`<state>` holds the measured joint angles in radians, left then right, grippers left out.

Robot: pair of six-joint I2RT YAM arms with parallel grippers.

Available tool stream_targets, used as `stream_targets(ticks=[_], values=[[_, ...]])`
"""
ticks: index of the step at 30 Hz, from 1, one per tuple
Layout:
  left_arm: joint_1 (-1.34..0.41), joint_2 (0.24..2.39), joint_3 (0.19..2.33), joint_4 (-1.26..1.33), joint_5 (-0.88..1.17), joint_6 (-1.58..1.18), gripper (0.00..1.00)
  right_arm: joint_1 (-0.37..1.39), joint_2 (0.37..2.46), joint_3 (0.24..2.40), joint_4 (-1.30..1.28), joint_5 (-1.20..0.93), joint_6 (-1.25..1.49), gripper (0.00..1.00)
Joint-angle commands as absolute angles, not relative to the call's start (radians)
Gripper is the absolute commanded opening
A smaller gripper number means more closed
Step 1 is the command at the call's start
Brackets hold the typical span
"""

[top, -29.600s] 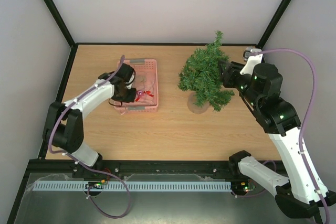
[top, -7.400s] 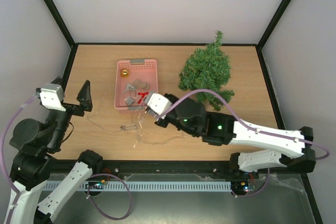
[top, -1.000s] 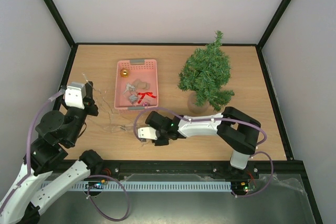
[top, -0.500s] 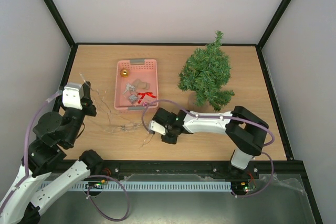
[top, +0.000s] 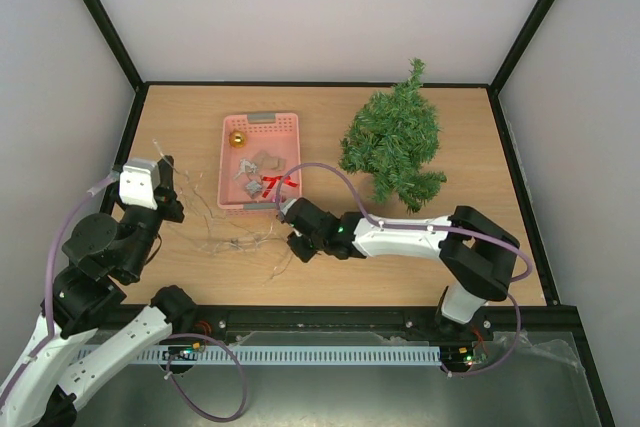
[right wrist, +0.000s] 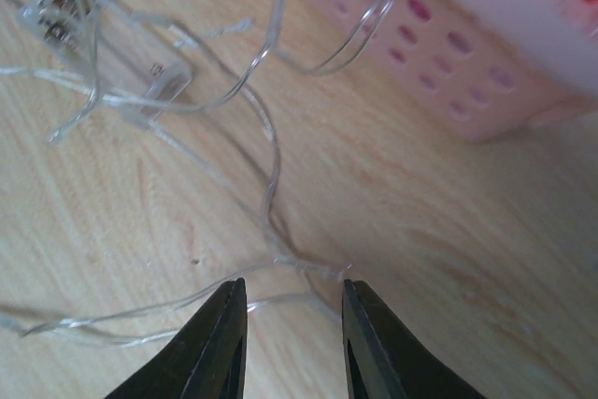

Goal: Decorate the small christmas tree
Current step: Pick up the decoration item from the center of the board.

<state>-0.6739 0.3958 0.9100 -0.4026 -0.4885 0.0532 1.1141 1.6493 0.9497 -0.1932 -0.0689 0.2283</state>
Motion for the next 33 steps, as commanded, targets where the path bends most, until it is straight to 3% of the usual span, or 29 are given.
stream_targets(ticks=[1, 12, 23, 25, 30, 33], values=[[-0.677, 0.385, 0.932, -0.388, -0.478, 0.058, 0.02, 1.118, 1.676, 0.986, -0.153, 0.029, 0.164, 0.28], [-0.676, 0.383, 0.925, -0.389, -0.470, 0.049, 0.02, 1.118, 1.731, 0.983, -0.030, -0.178, 0.017, 0.35], [-0.677, 0.379, 0.925, -0.395, -0.473, 0.043, 0.02, 1.118, 1.851, 1.032, 0.041, -0.164, -0.093, 0.35], [-0.677, 0.377, 0.925, -0.395, -0.474, 0.043, 0.02, 1.118, 1.853, 1.026, 0.059, -0.128, -0.107, 0.30], [-0.677, 0.377, 0.926, -0.392, -0.470, 0.044, 0.02, 1.118, 1.763, 0.964, 0.108, -0.029, -0.111, 0.02], [-0.676, 0.378, 0.924, -0.391, -0.467, 0.044, 0.02, 1.118, 1.663, 0.908, 0.139, 0.010, -0.102, 0.02]])
